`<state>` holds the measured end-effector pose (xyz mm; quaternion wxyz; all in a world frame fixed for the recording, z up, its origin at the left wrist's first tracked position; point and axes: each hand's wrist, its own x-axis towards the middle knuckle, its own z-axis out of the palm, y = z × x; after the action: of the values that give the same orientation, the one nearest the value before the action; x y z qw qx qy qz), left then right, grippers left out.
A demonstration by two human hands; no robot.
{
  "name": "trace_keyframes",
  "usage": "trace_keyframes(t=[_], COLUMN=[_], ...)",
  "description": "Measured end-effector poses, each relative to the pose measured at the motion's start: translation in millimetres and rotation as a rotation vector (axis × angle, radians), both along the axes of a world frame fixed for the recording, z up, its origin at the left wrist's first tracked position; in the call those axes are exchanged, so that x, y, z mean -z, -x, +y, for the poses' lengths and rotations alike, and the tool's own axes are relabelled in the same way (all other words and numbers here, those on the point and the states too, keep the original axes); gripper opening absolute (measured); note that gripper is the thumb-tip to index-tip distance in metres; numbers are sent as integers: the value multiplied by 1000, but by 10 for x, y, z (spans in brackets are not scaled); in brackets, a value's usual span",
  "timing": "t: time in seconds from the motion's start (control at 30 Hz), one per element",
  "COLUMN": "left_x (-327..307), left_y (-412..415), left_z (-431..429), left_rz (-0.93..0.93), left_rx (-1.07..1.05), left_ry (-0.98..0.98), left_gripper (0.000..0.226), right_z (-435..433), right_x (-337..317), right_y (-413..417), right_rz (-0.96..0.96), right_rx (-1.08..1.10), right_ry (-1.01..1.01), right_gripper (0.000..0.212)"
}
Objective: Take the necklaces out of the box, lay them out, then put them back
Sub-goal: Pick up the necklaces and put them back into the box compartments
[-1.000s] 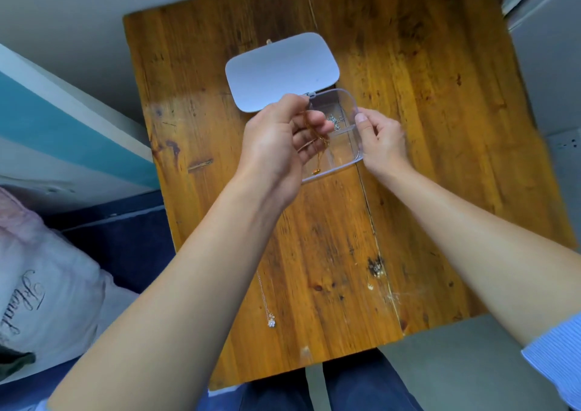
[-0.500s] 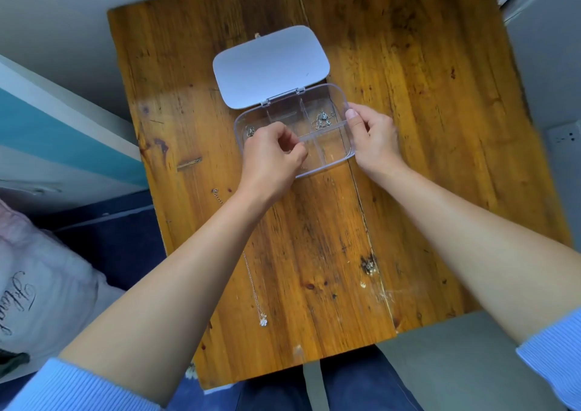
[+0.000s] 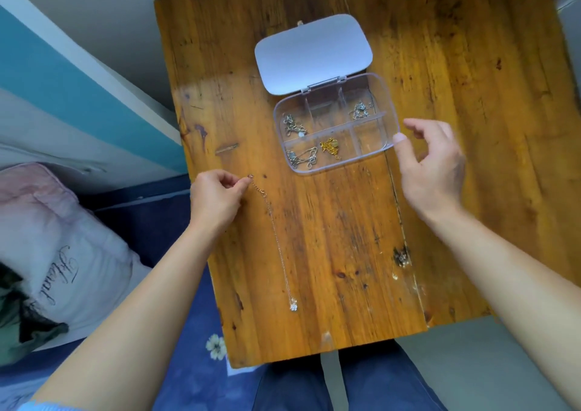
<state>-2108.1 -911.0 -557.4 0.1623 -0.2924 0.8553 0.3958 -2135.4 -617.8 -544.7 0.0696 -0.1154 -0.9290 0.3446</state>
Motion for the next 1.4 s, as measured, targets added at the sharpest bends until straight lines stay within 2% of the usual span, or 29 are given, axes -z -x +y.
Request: trace_keyframes(t=[0.1, 0.23, 0.3, 0.4, 0.5, 0.6, 0.7, 0.9, 1.03, 1.17, 1.4], left_x=[34, 10, -17, -55, -91, -111, -115, -218, -344, -375, -360], left_y=[125, 376, 518, 627, 618, 579, 453, -40, -247, -306, -186], left_z=[156, 265, 267, 248, 153, -31, -208, -487, -644, -717, -583], left_rz=[-65, -85, -64, -60, -53, -25, 9, 88, 194, 248, 270], left_rx=[24, 26, 25, 72, 98, 82, 16, -312, -455, -412, -163], left_ry=[-28, 31, 26, 5, 17, 53, 35, -331, -547, -575, -348], left_gripper=[30, 41, 37, 24, 19, 18, 19, 7, 10, 16, 11], right_z=[-156, -501, -634, -748, -899, -1129, -1311, -1313, -1229, -1185, -1036], right_x=[8, 99, 149, 208, 236, 243, 251, 192, 180, 261, 320], right_y=[-394, -884, -1067, -1323, -1499, -1533, -1566, -1834, -1942, -1912, -1900], right_rz=[-28, -297, -437, -508, -499, -440, -483, -465, -436, -376, -321], right_rx=[-115, -348, -437, -477, -480, -482, -487, -466, -375, -294, -122], right_ry=[12, 34, 1, -78, -110, -99, -112, -98, 203, 262, 250], right_gripper=[16, 9, 11, 20, 23, 15, 9, 6, 12, 18, 12])
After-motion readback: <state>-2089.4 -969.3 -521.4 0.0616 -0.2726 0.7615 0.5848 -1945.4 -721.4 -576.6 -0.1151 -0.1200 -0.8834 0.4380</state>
